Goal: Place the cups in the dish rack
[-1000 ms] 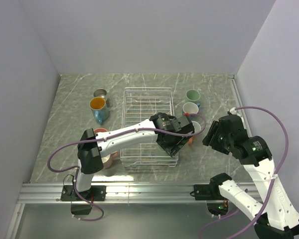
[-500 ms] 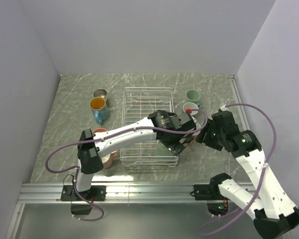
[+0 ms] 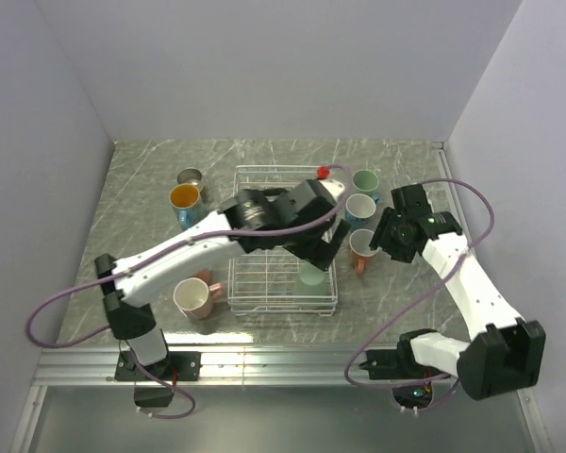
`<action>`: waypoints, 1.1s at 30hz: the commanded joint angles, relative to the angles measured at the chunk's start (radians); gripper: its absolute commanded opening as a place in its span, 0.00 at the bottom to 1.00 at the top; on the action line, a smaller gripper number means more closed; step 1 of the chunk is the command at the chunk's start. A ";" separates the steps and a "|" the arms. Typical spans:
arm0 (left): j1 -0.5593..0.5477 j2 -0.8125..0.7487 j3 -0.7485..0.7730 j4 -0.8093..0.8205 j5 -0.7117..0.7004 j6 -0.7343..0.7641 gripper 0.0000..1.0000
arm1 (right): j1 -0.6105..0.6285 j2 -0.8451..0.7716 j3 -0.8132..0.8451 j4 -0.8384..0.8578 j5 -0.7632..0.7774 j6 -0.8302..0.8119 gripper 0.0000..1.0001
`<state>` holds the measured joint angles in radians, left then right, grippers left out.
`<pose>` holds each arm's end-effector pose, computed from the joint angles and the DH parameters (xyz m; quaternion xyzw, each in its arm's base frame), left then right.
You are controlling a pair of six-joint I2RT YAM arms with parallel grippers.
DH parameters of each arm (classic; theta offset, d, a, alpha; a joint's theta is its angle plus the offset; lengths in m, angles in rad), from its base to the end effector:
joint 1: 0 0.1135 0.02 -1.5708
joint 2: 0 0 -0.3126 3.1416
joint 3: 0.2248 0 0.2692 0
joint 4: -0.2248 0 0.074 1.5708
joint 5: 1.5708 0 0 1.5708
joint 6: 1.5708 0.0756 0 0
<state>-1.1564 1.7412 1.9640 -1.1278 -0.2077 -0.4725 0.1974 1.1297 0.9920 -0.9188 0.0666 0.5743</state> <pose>0.1782 -0.3664 0.4217 0.2833 0.8969 -0.1692 0.2943 0.2248 0.0398 0.2895 0.1894 0.9479 0.0658 0.2476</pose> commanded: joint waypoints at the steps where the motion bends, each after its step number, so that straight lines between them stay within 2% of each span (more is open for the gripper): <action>1: 0.018 -0.104 -0.042 0.040 -0.010 -0.044 0.99 | -0.007 0.066 0.025 0.100 -0.002 -0.042 0.64; 9: 0.070 -0.227 -0.120 0.059 0.016 -0.069 0.99 | -0.013 0.197 0.008 0.196 -0.019 -0.042 0.59; 15: 0.096 -0.275 -0.146 0.072 0.040 -0.081 0.99 | -0.013 0.222 -0.044 0.241 -0.016 -0.050 0.49; 18: 0.103 -0.281 -0.158 0.077 0.041 -0.086 0.99 | -0.012 0.216 -0.069 0.253 -0.011 -0.056 0.32; 19: 0.104 -0.282 -0.160 0.079 0.044 -0.084 0.99 | -0.015 0.213 -0.075 0.255 -0.013 -0.059 0.21; 21: 0.109 -0.284 -0.163 0.080 0.042 -0.087 0.99 | -0.013 0.197 -0.087 0.255 -0.010 -0.068 0.10; 22: 0.109 -0.285 -0.165 0.082 0.037 -0.087 0.99 | -0.013 0.191 -0.087 0.252 -0.010 -0.071 0.00; 27: 0.144 -0.308 -0.175 0.083 0.014 -0.090 0.99 | -0.015 0.105 -0.053 0.190 -0.023 -0.093 0.00; 33: 0.245 -0.371 -0.263 0.129 -0.002 -0.097 0.99 | -0.013 -0.065 0.054 0.065 -0.146 -0.064 0.00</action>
<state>-0.9485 1.4288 1.7290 -1.0554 -0.1841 -0.5472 0.1852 1.1820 0.9360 -0.8131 -0.0006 0.4957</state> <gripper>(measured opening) 0.994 0.096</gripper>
